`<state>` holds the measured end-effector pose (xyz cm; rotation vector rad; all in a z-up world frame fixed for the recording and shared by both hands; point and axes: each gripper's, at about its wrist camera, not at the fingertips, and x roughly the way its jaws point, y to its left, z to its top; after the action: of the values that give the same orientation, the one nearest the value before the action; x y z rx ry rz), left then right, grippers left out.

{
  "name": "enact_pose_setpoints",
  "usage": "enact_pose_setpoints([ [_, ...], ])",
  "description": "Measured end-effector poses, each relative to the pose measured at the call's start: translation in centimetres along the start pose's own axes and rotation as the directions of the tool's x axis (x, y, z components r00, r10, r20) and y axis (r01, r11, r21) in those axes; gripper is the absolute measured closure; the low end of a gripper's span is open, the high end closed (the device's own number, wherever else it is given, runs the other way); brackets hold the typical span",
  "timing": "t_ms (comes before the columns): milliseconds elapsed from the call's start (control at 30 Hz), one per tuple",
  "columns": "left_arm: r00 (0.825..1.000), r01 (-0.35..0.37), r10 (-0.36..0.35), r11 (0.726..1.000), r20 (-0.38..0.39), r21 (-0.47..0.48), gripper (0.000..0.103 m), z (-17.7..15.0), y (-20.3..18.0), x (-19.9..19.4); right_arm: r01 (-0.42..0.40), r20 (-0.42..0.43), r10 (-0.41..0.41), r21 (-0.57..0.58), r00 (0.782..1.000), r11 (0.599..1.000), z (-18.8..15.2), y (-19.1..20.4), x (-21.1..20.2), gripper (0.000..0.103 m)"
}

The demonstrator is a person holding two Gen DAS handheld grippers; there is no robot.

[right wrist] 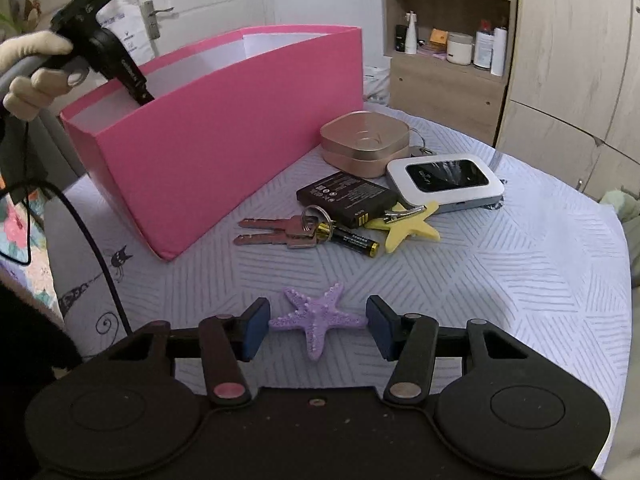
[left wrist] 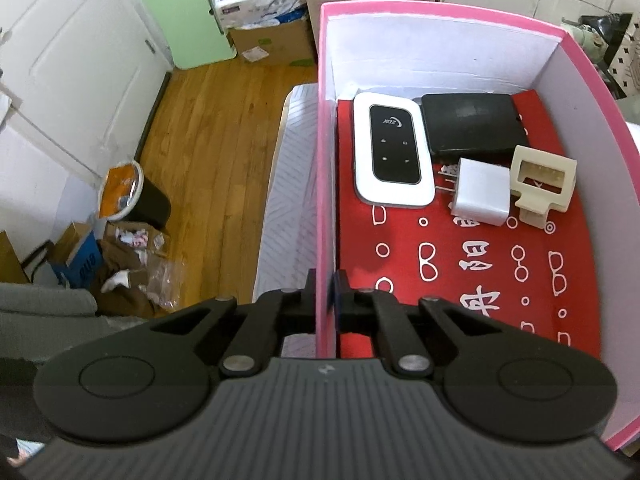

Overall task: Organize rigid objects
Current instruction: 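Move the right gripper back to the purple starfish on the bed, then grasp the purple starfish and drop it into the box, right gripper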

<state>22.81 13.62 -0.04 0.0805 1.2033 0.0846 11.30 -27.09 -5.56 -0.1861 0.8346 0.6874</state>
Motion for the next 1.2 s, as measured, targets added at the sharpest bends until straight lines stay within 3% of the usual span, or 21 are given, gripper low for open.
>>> enact_pose_setpoints([
  [100,1.000,0.016,-0.016,0.999,-0.007,-0.031,0.098,-0.1,0.4,-0.1,0.021,-0.039,-0.021,-0.004,0.999,1.000,0.1,0.4,0.2,0.024],
  [200,1.000,0.010,-0.009,0.999,0.010,-0.032,0.098,-0.5,0.3,-0.3,0.036,-0.061,-0.034,0.030,0.998,0.999,0.1,0.3,0.0,0.024],
  [267,1.000,0.009,-0.008,0.999,0.019,-0.035,0.098,-0.7,0.3,-0.3,0.056,-0.066,-0.052,0.047,0.996,0.997,0.1,0.4,-0.1,0.027],
  [333,1.000,0.009,-0.008,0.999,0.019,-0.046,0.098,-0.6,0.3,-0.3,0.058,-0.053,-0.055,0.049,0.997,0.997,0.2,0.6,-0.3,0.044],
  [633,0.999,0.027,-0.026,1.000,0.037,-0.004,0.098,-1.2,0.5,-0.9,0.063,-0.019,-0.062,0.086,0.998,0.994,-0.2,0.8,-0.5,0.045],
  [867,0.999,0.037,-0.040,0.994,0.019,0.107,0.098,-1.8,0.1,-0.9,0.092,-0.019,-0.091,0.061,0.996,0.994,0.6,1.8,-1.4,0.045],
  [1200,0.992,0.122,-0.124,0.978,-0.003,0.168,0.098,-1.8,1.0,-1.1,0.180,0.030,-0.180,-0.007,0.983,0.984,5.3,3.2,-5.5,0.045],
])
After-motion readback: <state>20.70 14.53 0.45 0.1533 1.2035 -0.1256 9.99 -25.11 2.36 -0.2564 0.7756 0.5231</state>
